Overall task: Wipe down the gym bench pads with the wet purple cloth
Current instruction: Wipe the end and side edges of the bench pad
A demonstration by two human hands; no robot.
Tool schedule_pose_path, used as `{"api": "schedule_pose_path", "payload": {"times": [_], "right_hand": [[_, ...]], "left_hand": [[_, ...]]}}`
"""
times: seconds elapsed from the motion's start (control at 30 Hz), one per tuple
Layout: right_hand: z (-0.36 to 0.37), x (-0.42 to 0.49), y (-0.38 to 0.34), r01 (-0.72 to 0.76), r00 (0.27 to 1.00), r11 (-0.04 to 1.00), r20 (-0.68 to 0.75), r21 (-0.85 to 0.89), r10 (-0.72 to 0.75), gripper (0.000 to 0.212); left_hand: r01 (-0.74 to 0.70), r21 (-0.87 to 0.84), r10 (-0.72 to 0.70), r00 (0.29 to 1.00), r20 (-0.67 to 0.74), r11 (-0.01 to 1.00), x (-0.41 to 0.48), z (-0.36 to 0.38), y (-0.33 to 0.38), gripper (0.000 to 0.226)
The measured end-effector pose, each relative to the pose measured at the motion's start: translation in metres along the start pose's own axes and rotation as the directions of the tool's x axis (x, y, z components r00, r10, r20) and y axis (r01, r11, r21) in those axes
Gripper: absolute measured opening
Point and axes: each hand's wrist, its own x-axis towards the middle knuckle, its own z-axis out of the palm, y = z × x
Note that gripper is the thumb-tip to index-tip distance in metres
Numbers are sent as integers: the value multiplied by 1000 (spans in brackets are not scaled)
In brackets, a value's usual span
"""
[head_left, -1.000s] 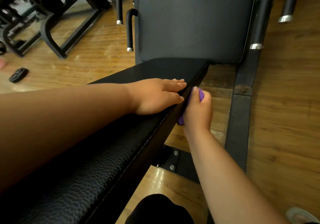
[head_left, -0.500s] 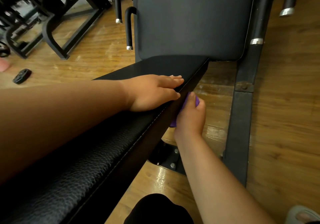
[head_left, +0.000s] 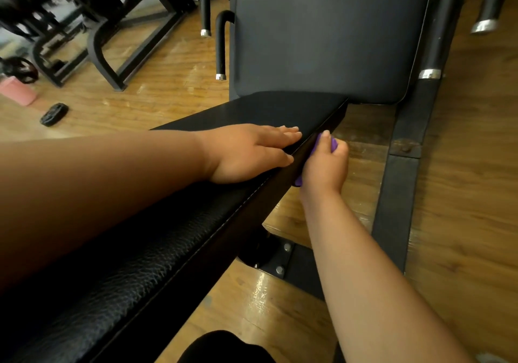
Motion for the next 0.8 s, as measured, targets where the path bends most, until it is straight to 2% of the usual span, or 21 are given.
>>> {"api": "schedule_pose_path", "payload": {"times": [0.07,0.1,0.2,0.33,0.4,0.57,0.7,0.8], "right_hand": [[-3,-4,2,94,995,993,25,-70,-93,20],[-7,-10,4,186,982,976,53,-111,-181,18],[-15,-22,6,393,917,905,139,-164,-373,12],[-8,6,-5,370,929,897,113,-242,-352,16],[-9,8,-4,385,923,895,121,-225,-366,14],[-20,-9,6,534,840,821,237,-203,-488,7],[-10,38,-10,447,894,844,188,-297,-407,10],[-9,39,-7,425,904,859,178,-284,-389,11]], "left_hand": [[0,4,-1,1000,3,1000,0,0,0,54],[0,13,0,1000,3,1000,0,-1,0,54],[7,83,-9,1000,24,997,0,-4,3,56],[37,146,-45,998,50,989,2,-10,10,56],[53,152,-58,998,31,987,9,-11,13,57],[78,73,-80,997,23,994,25,-5,15,58],[96,-3,-96,995,12,995,29,-3,11,57],[91,-7,-90,996,11,996,31,-2,9,58]]}}
